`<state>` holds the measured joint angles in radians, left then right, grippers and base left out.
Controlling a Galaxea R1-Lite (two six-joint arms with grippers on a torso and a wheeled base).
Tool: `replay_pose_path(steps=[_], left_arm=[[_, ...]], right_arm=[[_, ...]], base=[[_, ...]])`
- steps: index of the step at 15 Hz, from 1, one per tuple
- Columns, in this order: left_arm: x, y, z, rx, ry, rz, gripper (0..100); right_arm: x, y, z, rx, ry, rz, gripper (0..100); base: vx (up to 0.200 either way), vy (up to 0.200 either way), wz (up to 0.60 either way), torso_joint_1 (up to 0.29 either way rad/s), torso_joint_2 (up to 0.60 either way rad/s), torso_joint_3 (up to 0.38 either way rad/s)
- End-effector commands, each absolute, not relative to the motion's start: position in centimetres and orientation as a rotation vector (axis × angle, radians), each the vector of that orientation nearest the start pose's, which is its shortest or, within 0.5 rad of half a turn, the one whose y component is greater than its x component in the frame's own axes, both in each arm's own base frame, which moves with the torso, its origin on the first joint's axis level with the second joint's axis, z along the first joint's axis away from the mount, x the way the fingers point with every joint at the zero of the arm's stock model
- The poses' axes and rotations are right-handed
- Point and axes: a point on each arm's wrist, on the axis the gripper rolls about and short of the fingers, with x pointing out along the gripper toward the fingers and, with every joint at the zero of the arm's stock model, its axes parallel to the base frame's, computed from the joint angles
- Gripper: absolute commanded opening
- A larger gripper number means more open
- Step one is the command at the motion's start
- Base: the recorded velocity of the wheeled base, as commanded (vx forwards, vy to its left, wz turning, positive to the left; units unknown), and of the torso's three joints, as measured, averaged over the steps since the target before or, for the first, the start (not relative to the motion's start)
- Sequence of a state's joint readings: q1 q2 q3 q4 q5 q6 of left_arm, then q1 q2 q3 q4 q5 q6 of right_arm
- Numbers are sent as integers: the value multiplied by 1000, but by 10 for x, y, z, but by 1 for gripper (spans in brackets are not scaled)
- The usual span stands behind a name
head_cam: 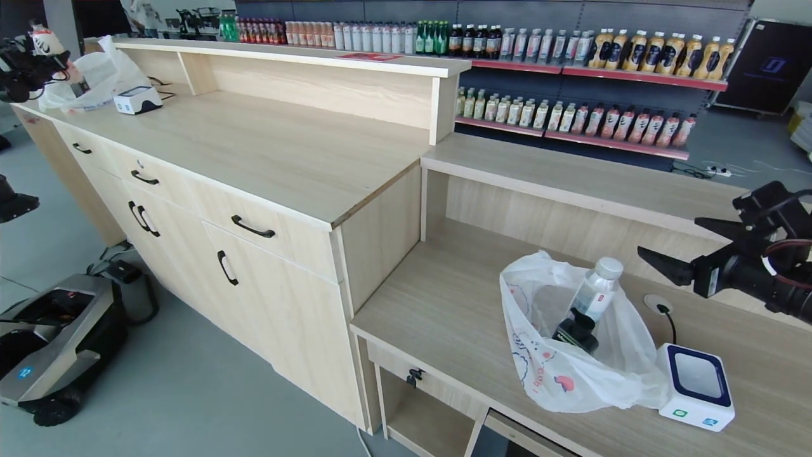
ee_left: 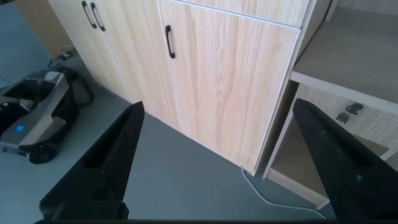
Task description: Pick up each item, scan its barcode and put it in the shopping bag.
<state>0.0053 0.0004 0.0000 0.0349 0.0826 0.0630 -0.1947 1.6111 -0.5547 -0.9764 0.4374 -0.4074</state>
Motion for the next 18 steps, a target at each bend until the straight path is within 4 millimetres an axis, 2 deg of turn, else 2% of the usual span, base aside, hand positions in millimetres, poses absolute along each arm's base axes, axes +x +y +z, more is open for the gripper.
replay_pose_path(steps=[1, 3, 4, 7, 8, 11, 12, 15, 18], left_arm=[[-23, 2, 72, 64, 38, 88, 100], [-23, 2, 72, 64, 38, 88, 100], [-23, 2, 72, 64, 38, 88, 100], [-23, 2, 72, 64, 38, 88, 100], [-23, 2, 72, 64, 38, 88, 100], [-23, 2, 72, 63, 38, 88, 100], [-23, 2, 72, 64, 38, 88, 100], [-23, 2, 72, 64, 38, 88, 100], [-23, 2, 72, 64, 38, 88, 100]], right_arm=[[230, -38, 221, -423, -89, 218, 100], [203, -42, 246, -430, -93, 151, 100], [195, -45, 249, -429, -74, 67, 100], [171, -44, 242, -380, 66, -146, 100], [151, -40, 235, -332, 142, -205, 100], [105, -27, 214, -302, 229, -219, 100], [97, -24, 208, -285, 225, -202, 100], [55, -6, 151, -244, 240, -50, 100], [8, 0, 91, -168, 229, -46, 100]], base=[[0, 0, -600, 2, 2, 7], [0, 0, -600, 2, 0, 0], [0, 0, -600, 2, 2, 2], [0, 0, -600, -2, 1, 9], [0, 0, -600, 2, 2, 2], [0, 0, -600, 4, 2, 4], [0, 0, -600, 2, 2, 2], [0, 0, 0, 58, -146, -76], [0, 0, 0, 7, -19, -11]])
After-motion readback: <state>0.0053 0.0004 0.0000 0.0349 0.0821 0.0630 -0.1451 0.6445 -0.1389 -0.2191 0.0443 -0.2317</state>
